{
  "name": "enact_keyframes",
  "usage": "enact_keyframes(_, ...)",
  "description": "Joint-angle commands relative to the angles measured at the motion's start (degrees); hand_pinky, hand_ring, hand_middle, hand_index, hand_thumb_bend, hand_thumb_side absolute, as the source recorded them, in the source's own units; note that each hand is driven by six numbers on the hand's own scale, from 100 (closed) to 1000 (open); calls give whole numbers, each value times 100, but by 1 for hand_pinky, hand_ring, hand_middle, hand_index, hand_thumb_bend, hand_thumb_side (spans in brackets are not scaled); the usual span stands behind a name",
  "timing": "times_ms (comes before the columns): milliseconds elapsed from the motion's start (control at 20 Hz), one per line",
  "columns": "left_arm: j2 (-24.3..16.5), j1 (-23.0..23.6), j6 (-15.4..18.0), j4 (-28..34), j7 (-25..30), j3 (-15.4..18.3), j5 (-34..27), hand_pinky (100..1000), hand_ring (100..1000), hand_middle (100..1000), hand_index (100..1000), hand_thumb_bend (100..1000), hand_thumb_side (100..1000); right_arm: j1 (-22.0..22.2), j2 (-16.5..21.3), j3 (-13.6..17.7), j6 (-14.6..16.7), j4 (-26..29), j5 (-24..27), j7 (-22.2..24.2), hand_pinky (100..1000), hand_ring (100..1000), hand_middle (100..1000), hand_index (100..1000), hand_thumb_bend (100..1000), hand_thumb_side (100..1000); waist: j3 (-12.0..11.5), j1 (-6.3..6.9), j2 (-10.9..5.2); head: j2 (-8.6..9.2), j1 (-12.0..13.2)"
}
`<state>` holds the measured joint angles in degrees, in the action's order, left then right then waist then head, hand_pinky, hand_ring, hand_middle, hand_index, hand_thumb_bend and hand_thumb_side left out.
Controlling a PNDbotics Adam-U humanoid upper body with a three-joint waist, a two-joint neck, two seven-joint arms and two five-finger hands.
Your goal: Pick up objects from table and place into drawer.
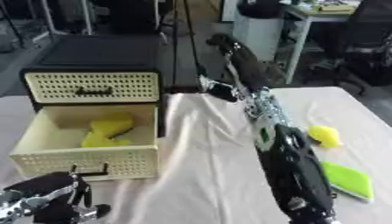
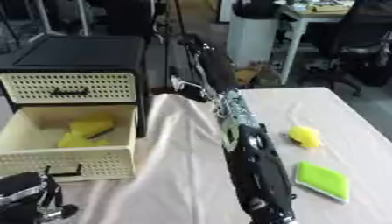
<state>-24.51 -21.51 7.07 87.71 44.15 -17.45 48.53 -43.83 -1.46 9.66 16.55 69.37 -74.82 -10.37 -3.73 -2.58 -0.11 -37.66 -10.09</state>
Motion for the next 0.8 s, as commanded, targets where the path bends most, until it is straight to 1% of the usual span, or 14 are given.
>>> enact_keyframes(50,24,-194,1,-130,-48,33,97,335,320,406,624,503,1000,-97,-130,41,-20,209,-148,25,841,877,853,862,229,349,27,18,-41,14,30)
enact_keyframes(250,122,-366,-7,-454,-105,42,234,338,322,408,624,503,1000,-84,-278,49,-26,286,-285,44,842,878,853,861,227,350,65,13,-25,19,47)
enact_keyframes(350,185,-452,-33,-620,-221,65,312,337,321,409,625,506,1000,-82,-305,45,-21,306,-306,50,842,878,853,862,226,350,78,12,-16,24,55)
enact_keyframes(800,396,-906,-277,-1187,-1428,251,807,345,322,423,636,503,1000,-82,-370,9,21,356,-324,65,843,878,852,862,223,351,134,5,25,60,115)
